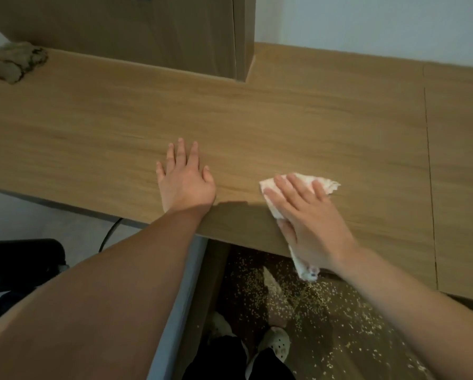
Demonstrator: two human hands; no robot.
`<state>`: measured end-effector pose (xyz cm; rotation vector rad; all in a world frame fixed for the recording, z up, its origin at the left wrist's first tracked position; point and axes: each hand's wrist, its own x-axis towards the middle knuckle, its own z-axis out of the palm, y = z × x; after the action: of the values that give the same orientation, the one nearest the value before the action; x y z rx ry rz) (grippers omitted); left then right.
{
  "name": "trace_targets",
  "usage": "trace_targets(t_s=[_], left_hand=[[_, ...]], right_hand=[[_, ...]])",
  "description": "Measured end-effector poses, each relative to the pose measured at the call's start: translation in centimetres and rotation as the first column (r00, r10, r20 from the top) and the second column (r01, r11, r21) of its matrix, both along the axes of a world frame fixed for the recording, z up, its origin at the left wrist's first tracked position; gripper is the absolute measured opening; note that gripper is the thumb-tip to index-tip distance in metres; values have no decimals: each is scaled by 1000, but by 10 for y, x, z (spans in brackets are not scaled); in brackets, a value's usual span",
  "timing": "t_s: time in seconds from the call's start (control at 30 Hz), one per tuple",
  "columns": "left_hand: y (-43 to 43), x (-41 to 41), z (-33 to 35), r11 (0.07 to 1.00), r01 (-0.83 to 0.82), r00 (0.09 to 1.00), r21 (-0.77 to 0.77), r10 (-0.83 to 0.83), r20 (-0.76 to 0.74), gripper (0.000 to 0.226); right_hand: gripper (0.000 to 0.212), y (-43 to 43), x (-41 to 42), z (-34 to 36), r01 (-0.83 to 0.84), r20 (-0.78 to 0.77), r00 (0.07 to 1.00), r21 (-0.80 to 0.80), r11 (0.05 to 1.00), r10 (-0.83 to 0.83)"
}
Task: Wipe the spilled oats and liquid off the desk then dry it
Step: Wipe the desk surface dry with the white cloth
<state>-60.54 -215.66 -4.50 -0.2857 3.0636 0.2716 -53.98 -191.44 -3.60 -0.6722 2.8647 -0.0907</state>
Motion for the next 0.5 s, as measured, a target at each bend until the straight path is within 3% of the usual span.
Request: trace_targets(t_s=[0.07, 0.13, 0.2, 0.3, 0.4, 0.43, 0.5], left_hand=[[0, -1, 0, 1000, -2, 1000, -2, 2, -5, 59], [0, -1, -1, 1000, 0, 1000, -16, 0, 4, 59], [0, -1, -1, 1000, 4, 1000, -28, -3, 8, 59], [0, -1, 0, 999, 3, 1000, -34, -2, 16, 59], [1, -1, 1, 1000, -6, 1000, -30, 7, 17, 59], [1, 0, 1, 1000, -8, 1000, -28, 8, 18, 59], [1, 0, 1, 1000, -2, 1000, -26, 3, 16, 58]], right_hand=[[58, 31, -20, -3, 254, -21, 967, 56, 965, -254], [59, 38, -34, 1, 538, -2, 843, 24, 842, -539], [61, 12, -30, 3, 655, -14, 756, 47, 754, -655], [61, -47, 7, 4, 412, 27, 910, 80, 908, -415], [60, -59, 29, 10, 90, 74, 993, -37, 995, -87], [58, -49, 27, 9, 65, 68, 996, -35, 997, -63], [56, -20, 19, 1, 199, -4, 980, 12, 980, -199]])
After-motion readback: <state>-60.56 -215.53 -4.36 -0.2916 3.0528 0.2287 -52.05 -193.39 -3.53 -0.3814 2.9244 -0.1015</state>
